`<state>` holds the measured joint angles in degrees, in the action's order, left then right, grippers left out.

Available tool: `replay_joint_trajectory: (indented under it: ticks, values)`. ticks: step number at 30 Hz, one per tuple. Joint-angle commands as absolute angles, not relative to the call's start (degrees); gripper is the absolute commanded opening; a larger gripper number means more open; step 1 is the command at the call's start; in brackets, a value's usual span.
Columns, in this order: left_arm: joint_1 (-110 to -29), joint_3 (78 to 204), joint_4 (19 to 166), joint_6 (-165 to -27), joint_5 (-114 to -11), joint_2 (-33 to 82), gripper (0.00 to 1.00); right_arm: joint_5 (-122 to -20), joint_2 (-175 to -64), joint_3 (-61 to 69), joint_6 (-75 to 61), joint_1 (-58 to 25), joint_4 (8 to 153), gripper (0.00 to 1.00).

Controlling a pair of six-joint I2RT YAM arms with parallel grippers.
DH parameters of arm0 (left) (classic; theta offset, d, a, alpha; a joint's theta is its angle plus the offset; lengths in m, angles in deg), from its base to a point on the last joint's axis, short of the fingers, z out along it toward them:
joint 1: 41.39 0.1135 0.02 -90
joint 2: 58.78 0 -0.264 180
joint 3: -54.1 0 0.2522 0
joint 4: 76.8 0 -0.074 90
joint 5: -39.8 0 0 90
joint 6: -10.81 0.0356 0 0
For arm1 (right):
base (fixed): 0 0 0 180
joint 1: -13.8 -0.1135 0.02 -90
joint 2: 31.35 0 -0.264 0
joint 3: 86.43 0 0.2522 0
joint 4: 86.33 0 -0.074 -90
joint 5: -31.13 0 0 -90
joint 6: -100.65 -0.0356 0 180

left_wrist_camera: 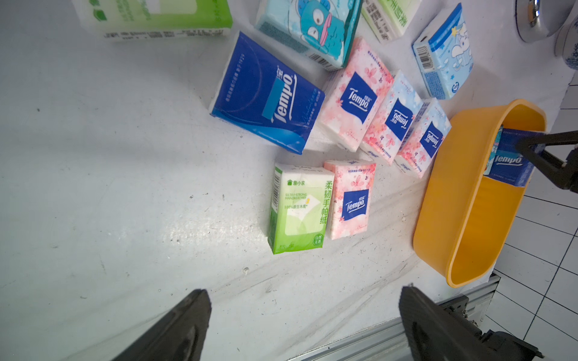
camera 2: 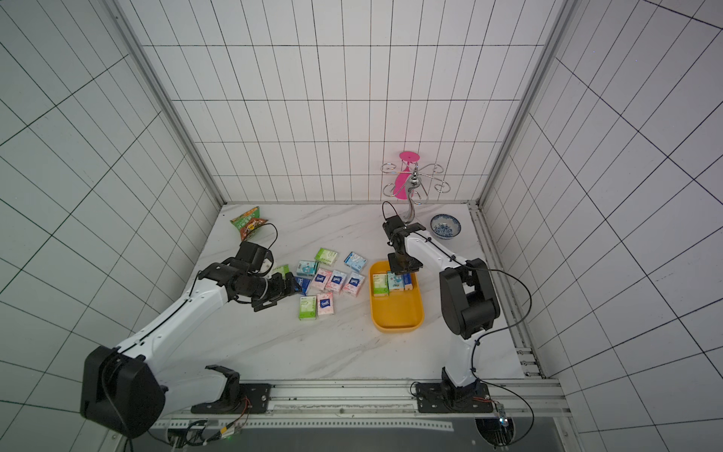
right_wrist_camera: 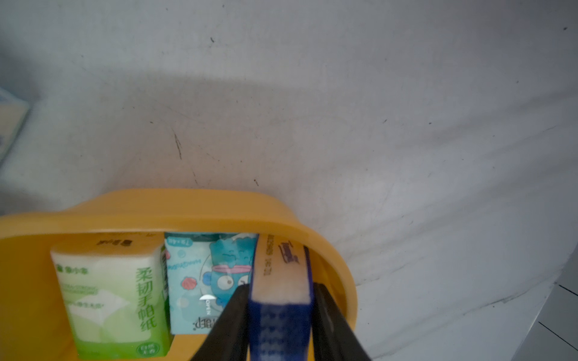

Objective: Put the pocket tissues into the storage box
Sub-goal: Place the pocket tissues in the storage box.

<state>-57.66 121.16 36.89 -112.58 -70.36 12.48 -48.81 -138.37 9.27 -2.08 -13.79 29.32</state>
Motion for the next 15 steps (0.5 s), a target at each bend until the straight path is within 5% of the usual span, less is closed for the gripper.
replay_joint_trajectory:
  ticks: [1, 15]
  values:
    - [-57.4, 121.7, 37.2, -111.8, -69.9, 12.4, 0.97, -48.7, -136.5, 11.2, -3.6, -13.4, 28.3, 0.41]
    - [-55.8, 119.9, 39.1, -113.8, -69.5, 11.8, 0.97, -58.3, -126.3, 9.7, -17.6, -18.8, 27.7, 0.51]
